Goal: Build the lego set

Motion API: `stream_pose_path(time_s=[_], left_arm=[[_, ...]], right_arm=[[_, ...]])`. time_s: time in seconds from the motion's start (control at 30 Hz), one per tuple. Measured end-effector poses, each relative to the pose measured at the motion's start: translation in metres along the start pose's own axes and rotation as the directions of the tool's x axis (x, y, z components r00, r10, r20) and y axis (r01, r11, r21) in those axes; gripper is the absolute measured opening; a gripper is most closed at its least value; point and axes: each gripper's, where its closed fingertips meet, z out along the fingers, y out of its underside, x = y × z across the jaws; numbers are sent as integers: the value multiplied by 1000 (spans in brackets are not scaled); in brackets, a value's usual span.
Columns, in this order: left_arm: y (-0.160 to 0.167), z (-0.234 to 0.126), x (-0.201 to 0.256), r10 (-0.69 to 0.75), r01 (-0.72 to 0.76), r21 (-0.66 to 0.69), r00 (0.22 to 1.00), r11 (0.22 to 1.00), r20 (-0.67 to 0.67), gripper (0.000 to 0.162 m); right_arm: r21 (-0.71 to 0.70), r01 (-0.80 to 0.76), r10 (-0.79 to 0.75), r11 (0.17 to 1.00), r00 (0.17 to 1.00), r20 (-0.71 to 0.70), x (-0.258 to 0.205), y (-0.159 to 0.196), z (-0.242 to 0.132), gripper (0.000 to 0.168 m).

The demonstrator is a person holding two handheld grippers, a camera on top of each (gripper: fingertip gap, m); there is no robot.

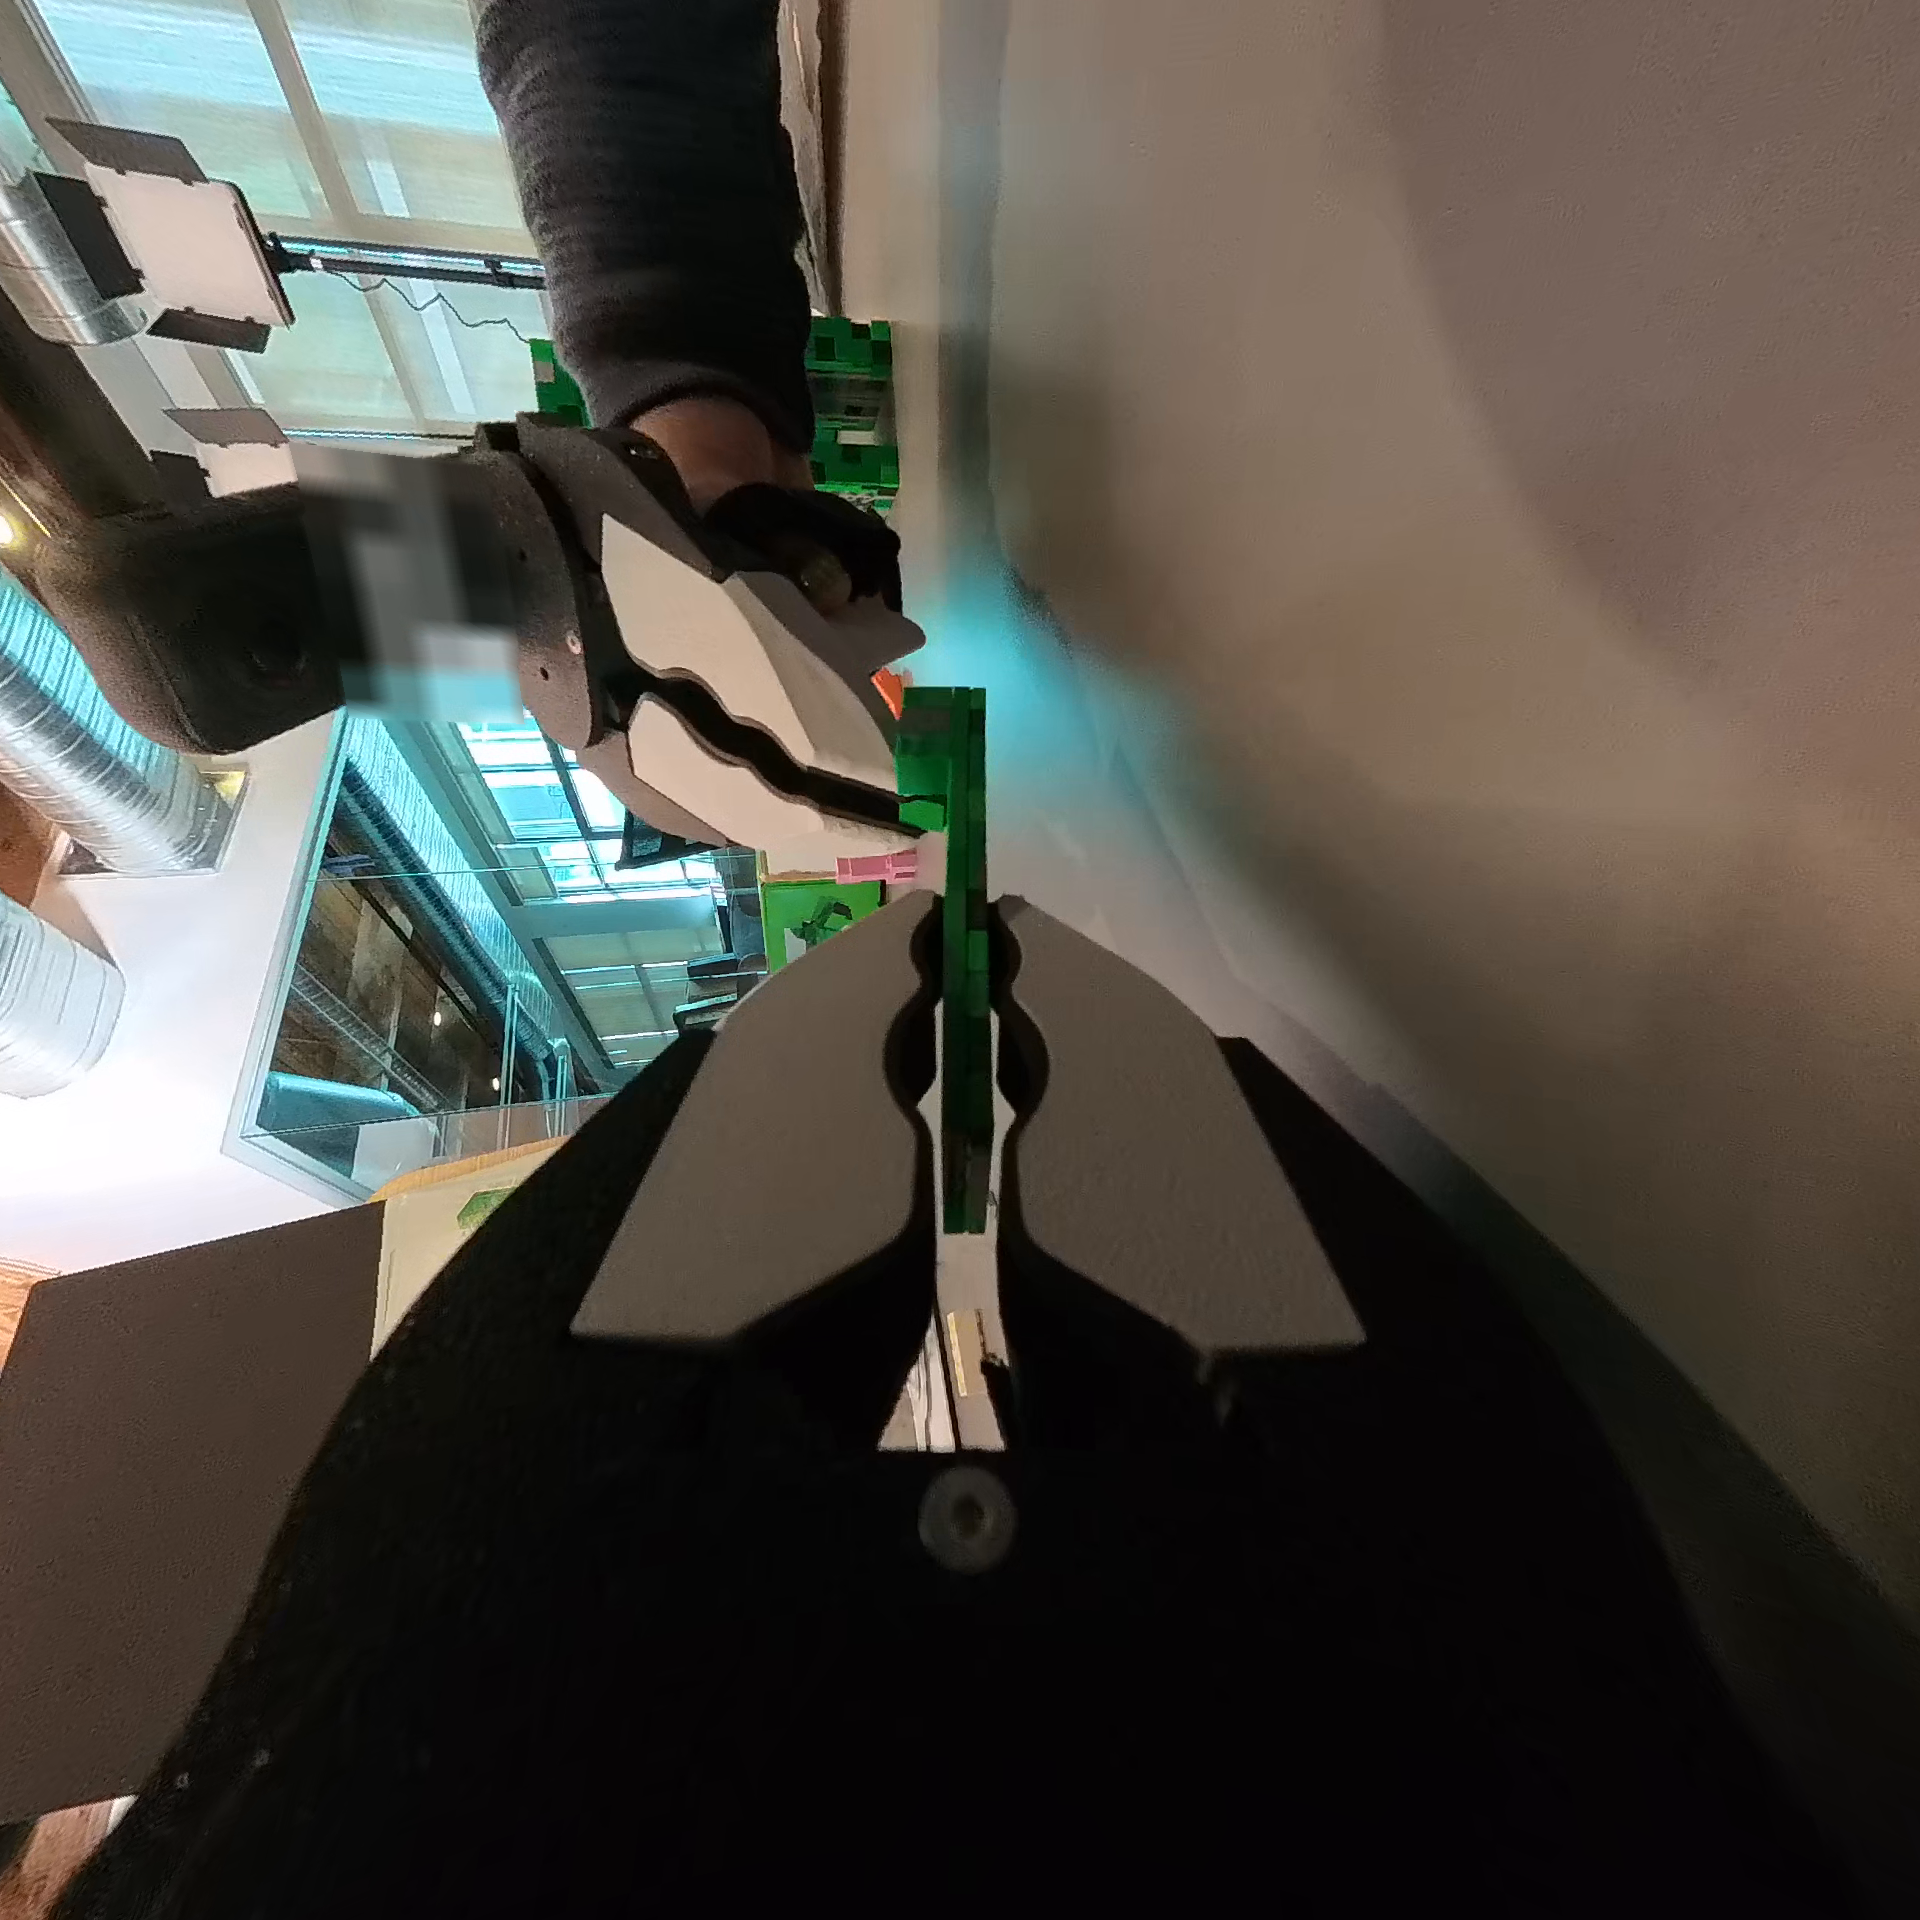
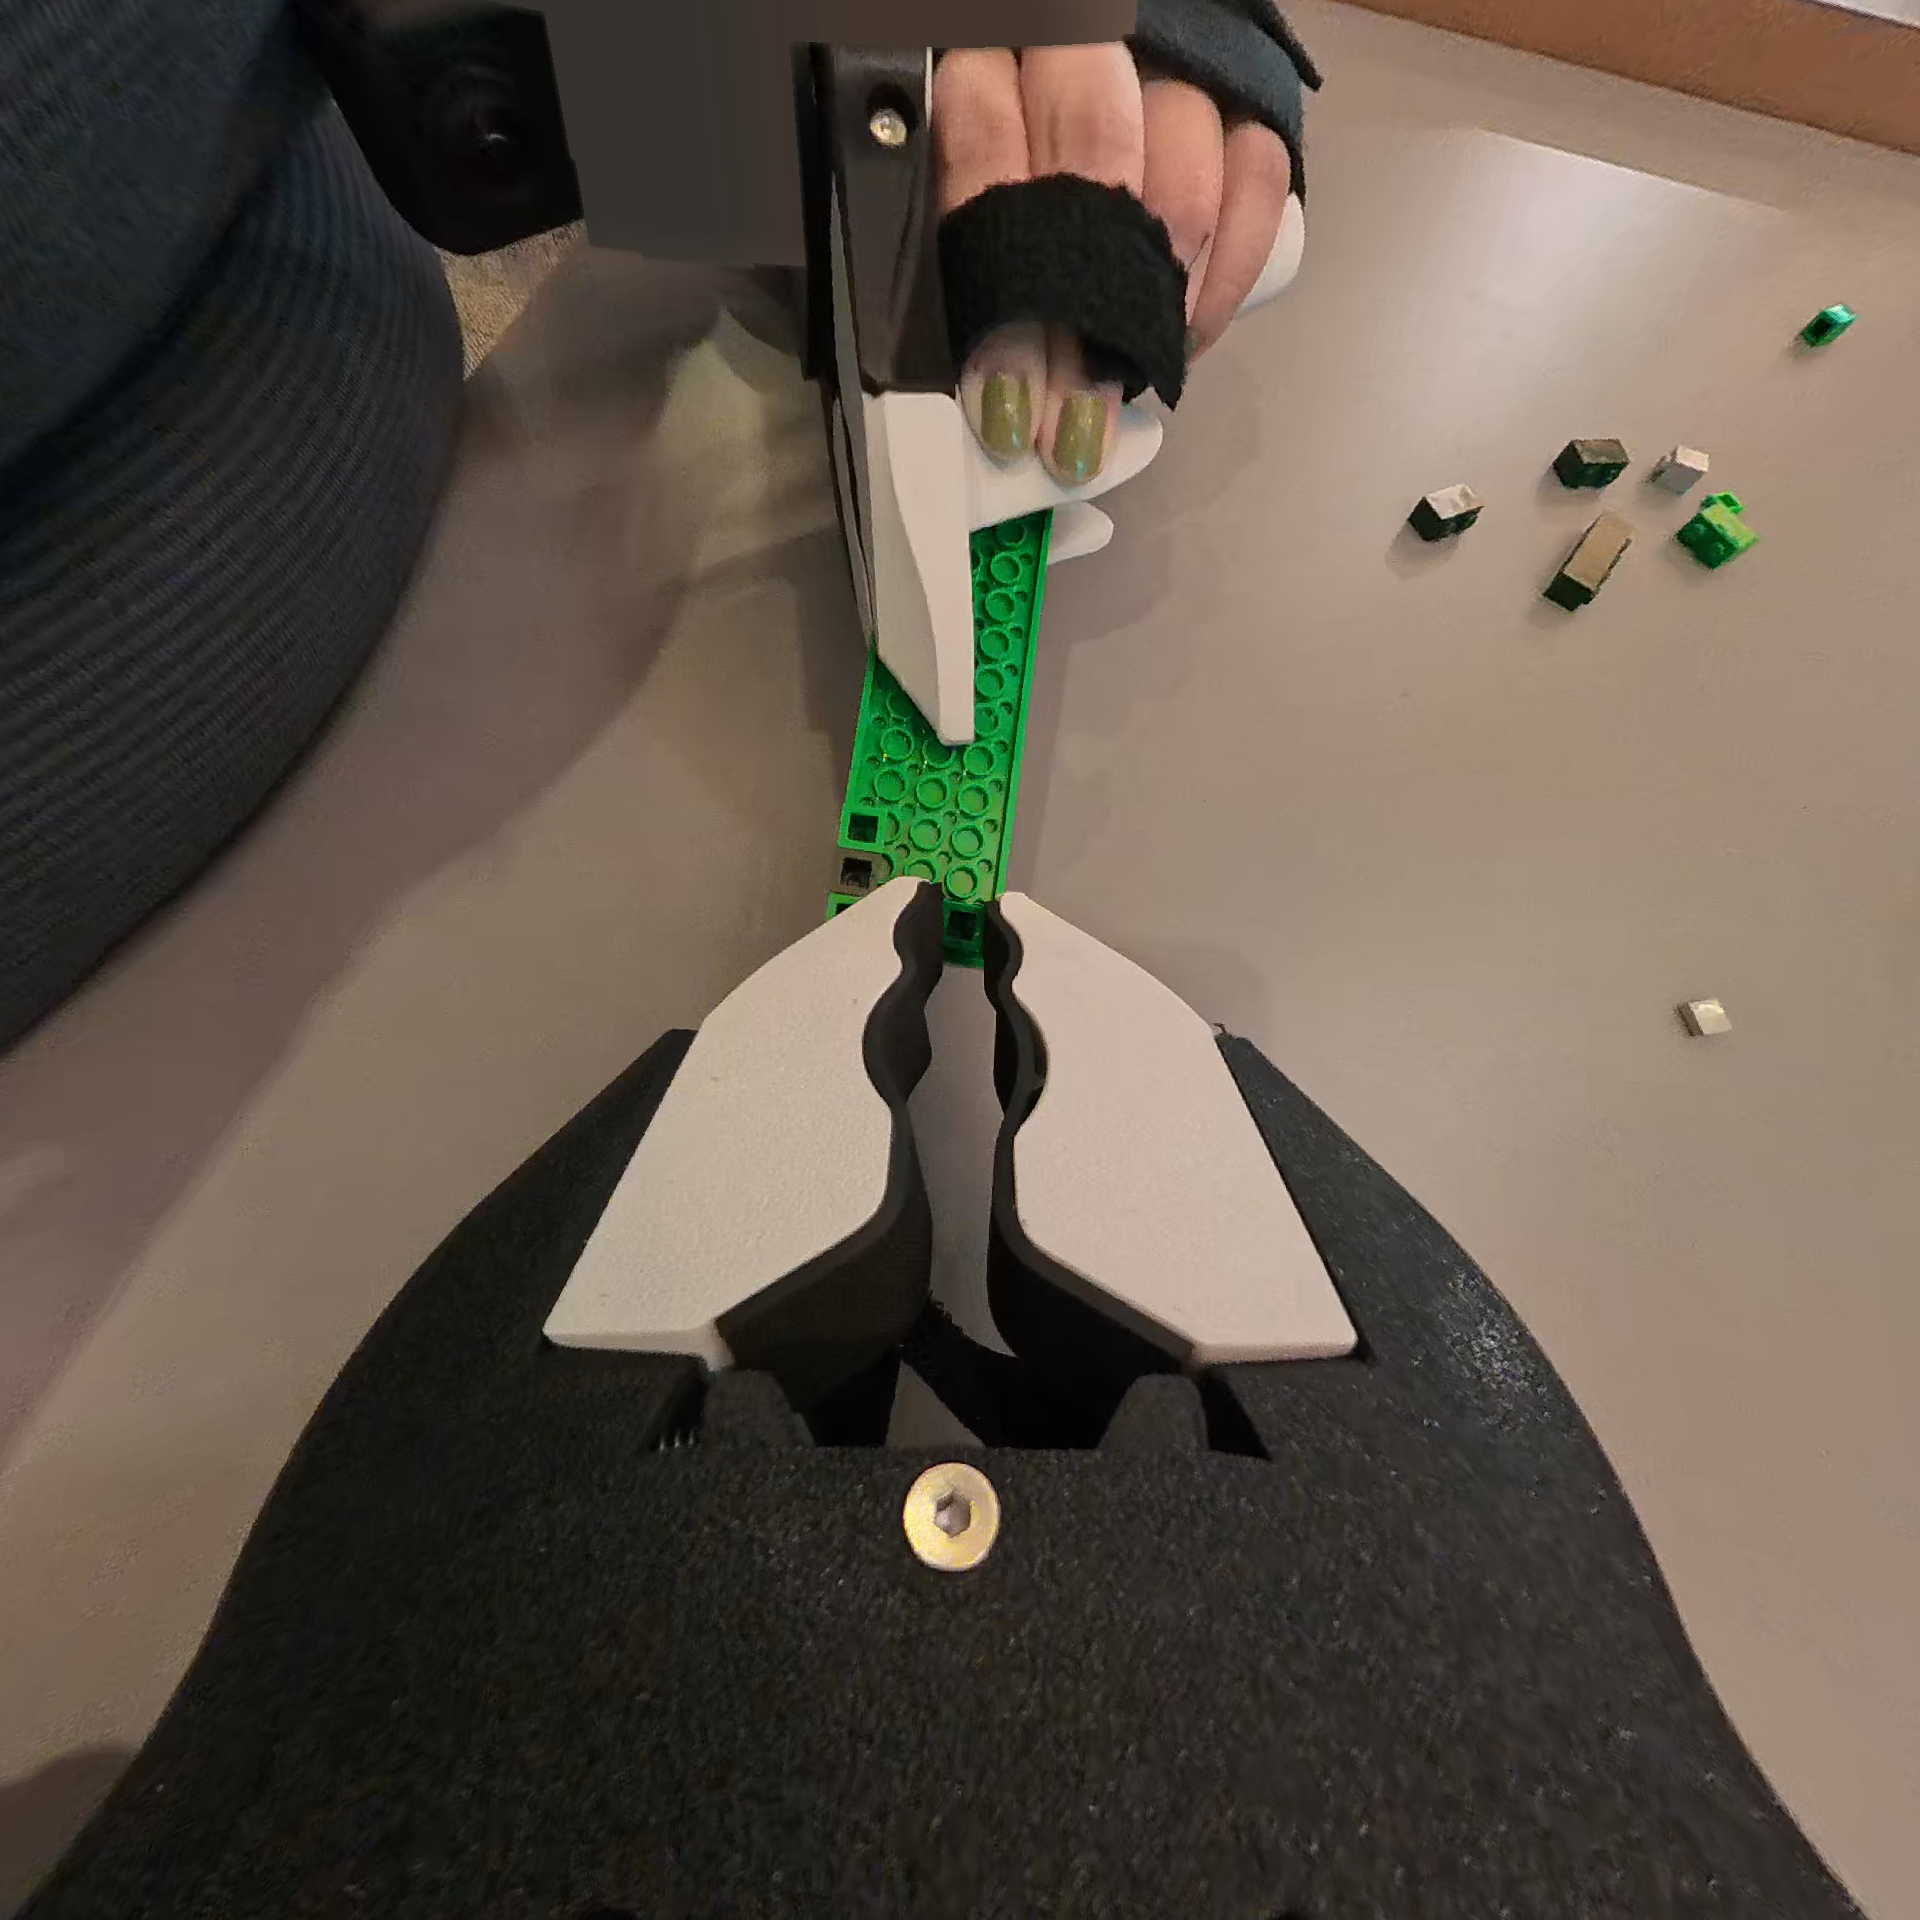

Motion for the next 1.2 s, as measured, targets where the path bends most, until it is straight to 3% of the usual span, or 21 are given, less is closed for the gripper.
stream_pose_path(time_s=[0.6, 1.2], left_arm=[[-2, 0, 3, 9, -9, 6, 1000, 1000, -14, 5], [-1, 1, 6, 15, -15, -3, 999, 1000, -28, 6]], right_arm=[[-41, -46, 47, 998, 999, 13, 0, 5, 1, 7], [42, -131, 133, 990, 991, -27, -1, 10, 3, 7]])
